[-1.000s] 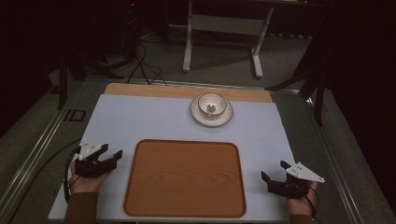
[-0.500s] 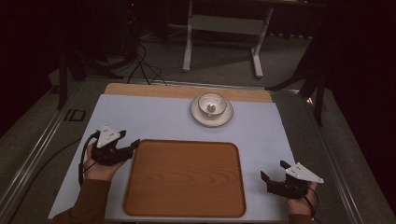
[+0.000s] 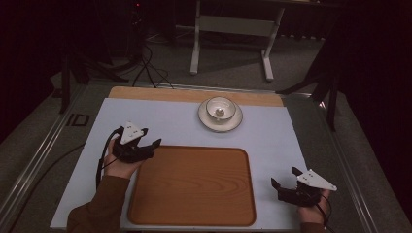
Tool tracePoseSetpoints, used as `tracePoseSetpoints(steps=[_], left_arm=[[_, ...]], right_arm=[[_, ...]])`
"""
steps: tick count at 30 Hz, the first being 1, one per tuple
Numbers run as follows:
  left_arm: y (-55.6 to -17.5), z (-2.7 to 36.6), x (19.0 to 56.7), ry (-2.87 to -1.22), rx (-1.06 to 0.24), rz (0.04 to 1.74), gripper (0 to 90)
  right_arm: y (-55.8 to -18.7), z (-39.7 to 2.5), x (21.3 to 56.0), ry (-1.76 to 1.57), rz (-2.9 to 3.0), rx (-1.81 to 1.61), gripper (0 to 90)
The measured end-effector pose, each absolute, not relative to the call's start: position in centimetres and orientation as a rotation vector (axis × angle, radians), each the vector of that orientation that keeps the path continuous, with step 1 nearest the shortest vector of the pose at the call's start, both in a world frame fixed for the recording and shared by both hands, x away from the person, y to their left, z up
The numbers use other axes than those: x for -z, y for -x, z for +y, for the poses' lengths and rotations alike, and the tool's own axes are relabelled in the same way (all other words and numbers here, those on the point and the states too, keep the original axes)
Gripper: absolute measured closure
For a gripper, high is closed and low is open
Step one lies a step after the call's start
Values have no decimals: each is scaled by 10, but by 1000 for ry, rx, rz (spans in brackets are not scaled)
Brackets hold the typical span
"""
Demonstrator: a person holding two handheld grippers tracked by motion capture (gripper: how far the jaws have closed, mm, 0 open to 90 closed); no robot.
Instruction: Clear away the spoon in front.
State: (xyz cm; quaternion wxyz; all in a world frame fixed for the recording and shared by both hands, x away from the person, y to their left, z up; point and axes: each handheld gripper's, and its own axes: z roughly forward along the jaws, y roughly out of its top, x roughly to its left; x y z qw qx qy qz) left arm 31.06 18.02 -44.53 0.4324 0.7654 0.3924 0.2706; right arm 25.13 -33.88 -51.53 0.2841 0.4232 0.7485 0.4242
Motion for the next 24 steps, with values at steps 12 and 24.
tracePoseSetpoints(steps=[12, 24], left_arm=[[-330, 157, 441, -1920, -646, 937, 384], [-342, 140, 438, -1923, -625, 891, 385]], right_arm=[[-251, -339, 515, -1130, 2003, -1134, 109], [-251, -340, 515, -1130, 2000, -1138, 109]])
